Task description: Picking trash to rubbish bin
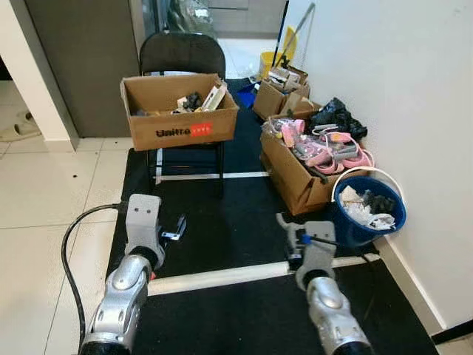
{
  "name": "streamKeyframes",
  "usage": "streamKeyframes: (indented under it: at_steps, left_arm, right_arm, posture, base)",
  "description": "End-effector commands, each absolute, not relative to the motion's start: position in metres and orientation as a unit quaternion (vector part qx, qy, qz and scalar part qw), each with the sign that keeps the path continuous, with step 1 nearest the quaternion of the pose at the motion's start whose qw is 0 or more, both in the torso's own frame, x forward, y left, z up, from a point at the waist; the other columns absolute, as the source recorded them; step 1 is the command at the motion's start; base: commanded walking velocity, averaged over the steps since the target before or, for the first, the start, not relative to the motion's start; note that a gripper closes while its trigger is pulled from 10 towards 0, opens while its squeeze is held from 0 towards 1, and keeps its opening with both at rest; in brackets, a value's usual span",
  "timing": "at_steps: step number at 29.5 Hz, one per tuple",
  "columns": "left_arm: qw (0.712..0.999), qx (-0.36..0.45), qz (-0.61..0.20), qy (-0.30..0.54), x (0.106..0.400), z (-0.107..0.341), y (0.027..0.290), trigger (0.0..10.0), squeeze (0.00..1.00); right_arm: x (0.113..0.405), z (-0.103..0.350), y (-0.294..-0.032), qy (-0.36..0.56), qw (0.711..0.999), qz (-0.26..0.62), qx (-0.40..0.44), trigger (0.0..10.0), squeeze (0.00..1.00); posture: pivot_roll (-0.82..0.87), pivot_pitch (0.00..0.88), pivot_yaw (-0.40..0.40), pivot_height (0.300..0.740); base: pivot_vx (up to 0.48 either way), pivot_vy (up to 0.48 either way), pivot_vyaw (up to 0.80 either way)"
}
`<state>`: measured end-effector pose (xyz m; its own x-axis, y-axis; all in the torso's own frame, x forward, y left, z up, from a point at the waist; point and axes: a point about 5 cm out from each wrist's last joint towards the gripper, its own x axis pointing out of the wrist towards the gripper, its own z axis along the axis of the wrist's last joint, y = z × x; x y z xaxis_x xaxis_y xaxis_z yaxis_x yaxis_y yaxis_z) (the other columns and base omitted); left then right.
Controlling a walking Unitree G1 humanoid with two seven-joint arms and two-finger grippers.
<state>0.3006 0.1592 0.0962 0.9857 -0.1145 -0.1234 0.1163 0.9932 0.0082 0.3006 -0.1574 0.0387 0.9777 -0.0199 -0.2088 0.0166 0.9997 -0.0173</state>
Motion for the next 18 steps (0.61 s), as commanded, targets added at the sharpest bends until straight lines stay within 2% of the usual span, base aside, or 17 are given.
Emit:
streamKeyframes:
  at_steps: [1,18]
  left_arm:
    - [0.996,0.006,-0.049,0.071,0.3006,0.0932,0.1639,10.0,0.00]
    - [0.996,-0.001,-0.046,0.070,0.3025,0.0956,0.1645,10.0,0.00]
  right_arm:
    - [0.2962,0.0320,-0.1608,0.121,0.992,-0.016,-0.009,10.0,0.00]
    - [0.2992,0.0343,-0.1632,0.119,0.993,-0.019,-0.012,10.0,0.00]
  posture:
    - [0.04,0.088,-0.027,0.740]
    - [0.03,0.095,-0.031,0.740]
  base:
    - [0.000,0.000,0.00]
    - [0.304,0.000,0.00]
